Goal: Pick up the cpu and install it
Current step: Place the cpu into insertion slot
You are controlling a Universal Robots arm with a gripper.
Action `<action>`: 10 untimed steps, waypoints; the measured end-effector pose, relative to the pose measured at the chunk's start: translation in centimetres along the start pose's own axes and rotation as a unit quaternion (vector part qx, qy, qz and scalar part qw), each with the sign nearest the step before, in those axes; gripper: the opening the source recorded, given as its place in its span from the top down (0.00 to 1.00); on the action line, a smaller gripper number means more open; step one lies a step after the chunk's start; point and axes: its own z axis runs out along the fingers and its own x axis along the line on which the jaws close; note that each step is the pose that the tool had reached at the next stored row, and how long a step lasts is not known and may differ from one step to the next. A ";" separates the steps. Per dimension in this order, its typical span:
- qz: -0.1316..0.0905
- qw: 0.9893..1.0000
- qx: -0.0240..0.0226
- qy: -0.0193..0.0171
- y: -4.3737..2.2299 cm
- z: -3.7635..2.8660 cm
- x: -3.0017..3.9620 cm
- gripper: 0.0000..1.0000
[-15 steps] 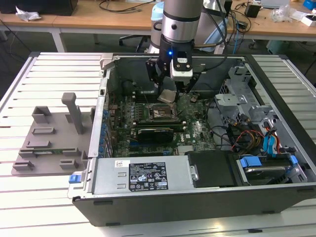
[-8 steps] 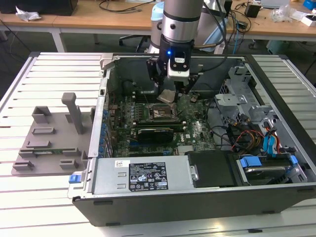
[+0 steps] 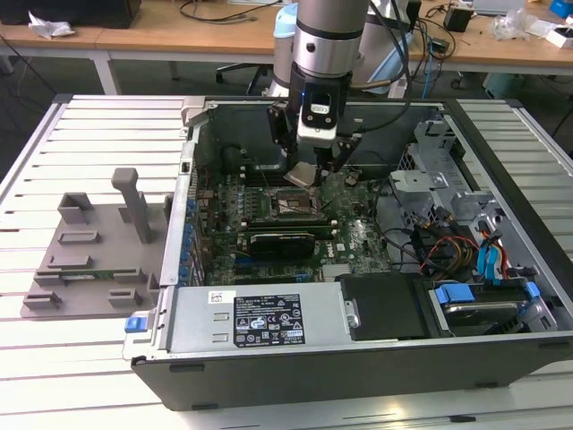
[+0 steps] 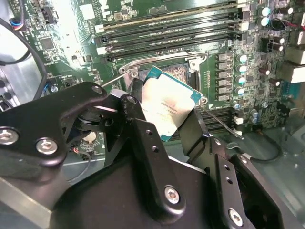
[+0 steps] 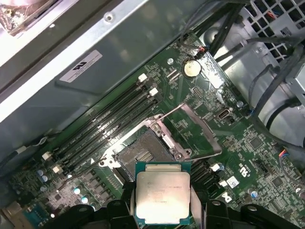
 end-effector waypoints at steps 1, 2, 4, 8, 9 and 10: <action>0.003 1.000 0.000 0.000 0.00 0.00 0.00 0.45; 0.007 1.000 0.000 0.000 0.00 0.00 0.00 0.45; 0.017 1.000 0.000 0.001 0.00 0.01 0.00 0.45; 0.031 1.000 0.000 0.001 0.00 0.01 0.00 0.45; 0.034 0.999 0.000 0.002 0.00 0.01 0.00 0.45; 0.039 0.999 0.000 0.002 0.00 0.01 0.00 0.45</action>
